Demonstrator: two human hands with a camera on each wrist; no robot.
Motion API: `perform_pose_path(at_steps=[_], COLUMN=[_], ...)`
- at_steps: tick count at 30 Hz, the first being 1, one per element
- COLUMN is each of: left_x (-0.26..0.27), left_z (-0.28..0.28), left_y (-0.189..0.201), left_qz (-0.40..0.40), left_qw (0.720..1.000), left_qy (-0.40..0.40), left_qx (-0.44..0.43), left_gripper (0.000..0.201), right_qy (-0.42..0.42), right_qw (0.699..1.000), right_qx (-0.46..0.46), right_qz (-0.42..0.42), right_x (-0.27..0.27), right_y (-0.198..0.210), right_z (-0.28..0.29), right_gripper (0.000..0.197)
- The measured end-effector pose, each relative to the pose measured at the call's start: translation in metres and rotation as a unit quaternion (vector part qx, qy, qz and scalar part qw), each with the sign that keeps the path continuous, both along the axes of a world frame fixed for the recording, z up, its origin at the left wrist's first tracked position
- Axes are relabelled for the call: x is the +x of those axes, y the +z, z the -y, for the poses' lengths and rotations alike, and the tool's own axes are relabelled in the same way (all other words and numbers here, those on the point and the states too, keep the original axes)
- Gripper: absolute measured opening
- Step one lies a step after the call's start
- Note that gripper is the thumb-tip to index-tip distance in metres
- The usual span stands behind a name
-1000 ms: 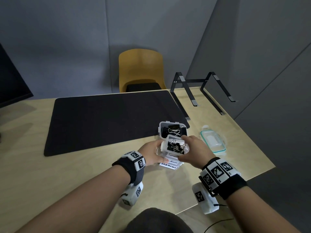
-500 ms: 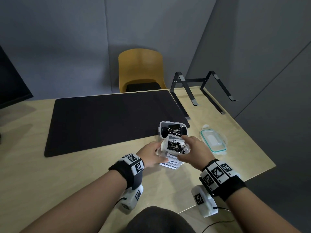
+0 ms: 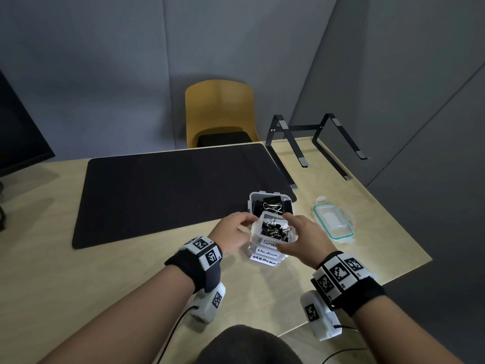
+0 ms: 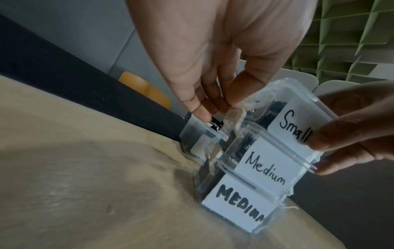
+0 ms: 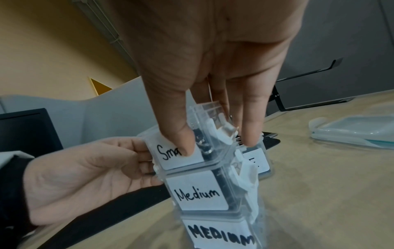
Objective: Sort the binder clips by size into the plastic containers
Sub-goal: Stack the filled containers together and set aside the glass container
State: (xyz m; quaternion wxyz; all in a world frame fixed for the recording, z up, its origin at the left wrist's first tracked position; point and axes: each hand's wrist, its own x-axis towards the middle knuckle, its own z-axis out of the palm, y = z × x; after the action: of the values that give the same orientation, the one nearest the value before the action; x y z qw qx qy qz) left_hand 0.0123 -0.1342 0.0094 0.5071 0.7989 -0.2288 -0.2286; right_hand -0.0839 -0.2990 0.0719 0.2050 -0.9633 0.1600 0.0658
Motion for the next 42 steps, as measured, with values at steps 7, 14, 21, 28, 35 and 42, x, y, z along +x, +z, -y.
perform_pose_path(at_steps=[7,14,21,28,35,42], left_x=[0.004,0.012,0.008,0.012,0.002,0.002], left_z=[0.0,0.005,0.005,0.002,0.017,0.028], left_y=[-0.002,0.008,0.013,0.019,0.029,0.018], left_qz=[-0.026,-0.099,-0.135,-0.149,0.026,0.04], left_qw=[0.998,0.994,0.99,0.987,0.991,0.989], left_qy=[-0.049,-0.041,-0.011,-0.028,-0.124,-0.143], left_qx=[0.024,-0.03,-0.046,-0.048,0.035,0.013], left_gripper=[0.051,0.047,0.048,0.066,0.082,0.072], right_qy=[-0.004,0.001,0.004,0.019,0.017,-0.05], right_qw=[1.0,1.0,1.0,0.999,1.0,0.978], right_qx=[0.002,-0.006,-0.009,-0.031,0.021,0.202], right_qz=[-0.002,-0.007,-0.006,-0.012,0.015,-0.008], right_x=[0.001,0.001,0.002,0.003,-0.004,-0.015], right_y=[-0.003,-0.003,-0.004,-0.004,-0.005,-0.012], right_z=[0.002,0.003,0.002,0.003,0.002,0.025], right_gripper=[0.076,0.077,0.076,0.075,0.078,0.058])
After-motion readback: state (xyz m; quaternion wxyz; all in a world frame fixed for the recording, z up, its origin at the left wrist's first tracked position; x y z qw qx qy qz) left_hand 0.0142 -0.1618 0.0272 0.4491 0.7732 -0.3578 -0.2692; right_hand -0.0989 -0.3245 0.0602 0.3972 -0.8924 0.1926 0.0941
